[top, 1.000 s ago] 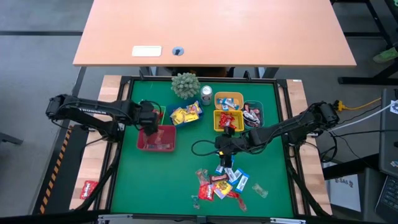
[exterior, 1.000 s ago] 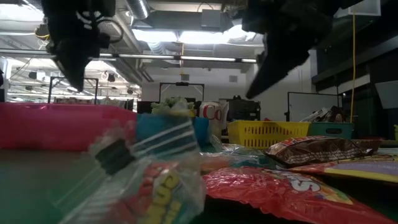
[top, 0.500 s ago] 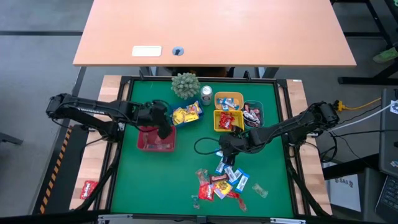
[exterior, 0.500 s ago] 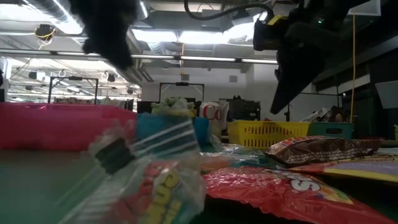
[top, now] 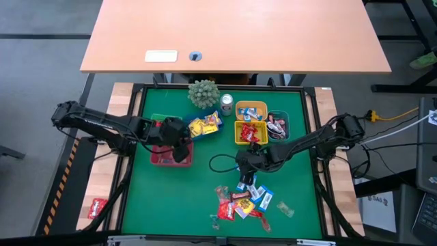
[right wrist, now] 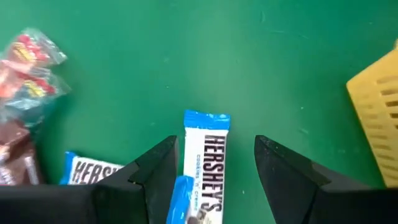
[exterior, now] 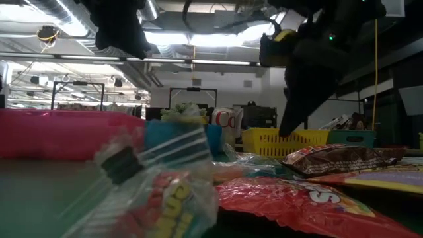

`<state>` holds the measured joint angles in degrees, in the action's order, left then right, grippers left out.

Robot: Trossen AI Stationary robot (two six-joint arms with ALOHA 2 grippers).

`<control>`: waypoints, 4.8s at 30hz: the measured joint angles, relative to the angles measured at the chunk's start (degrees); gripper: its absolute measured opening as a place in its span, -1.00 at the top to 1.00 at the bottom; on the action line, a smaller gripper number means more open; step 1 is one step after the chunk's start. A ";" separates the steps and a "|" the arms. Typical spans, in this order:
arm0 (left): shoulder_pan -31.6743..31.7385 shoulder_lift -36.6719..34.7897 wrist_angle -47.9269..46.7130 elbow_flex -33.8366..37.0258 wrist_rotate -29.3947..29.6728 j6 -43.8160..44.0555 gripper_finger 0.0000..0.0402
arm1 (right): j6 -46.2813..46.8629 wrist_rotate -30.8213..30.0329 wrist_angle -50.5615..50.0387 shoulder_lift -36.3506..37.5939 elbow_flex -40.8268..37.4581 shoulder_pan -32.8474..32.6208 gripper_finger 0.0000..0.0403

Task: Sort candy
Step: Put the blue chocolate bar into the orange bin

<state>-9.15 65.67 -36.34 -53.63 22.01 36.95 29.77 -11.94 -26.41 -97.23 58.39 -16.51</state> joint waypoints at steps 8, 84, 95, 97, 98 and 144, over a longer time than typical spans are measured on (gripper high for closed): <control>-0.87 0.00 -0.11 0.00 1.05 0.04 0.35 | -0.02 2.96 1.05 -3.01 0.01 0.00 -0.05; -1.05 0.00 -0.04 0.02 1.28 0.04 0.35 | -34.11 -4.10 -34.19 -7.41 33.00 14.53 0.39; -1.05 0.00 -0.04 0.02 1.28 0.02 0.35 | -37.99 -2.29 -34.72 -7.63 33.00 30.83 0.39; -1.07 0.00 -0.04 0.02 1.28 0.00 0.35 | -37.99 -0.83 -34.72 -7.63 33.00 33.08 0.39; -1.05 0.00 -0.04 0.02 1.28 0.00 0.35 | -38.01 -0.37 -34.72 -7.63 33.00 34.05 0.39; -1.05 0.00 -0.04 0.03 1.30 -0.09 0.35 | -45.54 15.23 -47.55 -7.13 32.94 10.03 -0.02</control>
<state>-10.20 65.67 -36.38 -53.59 23.31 36.86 -15.77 3.29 -73.96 -104.36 91.34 -6.49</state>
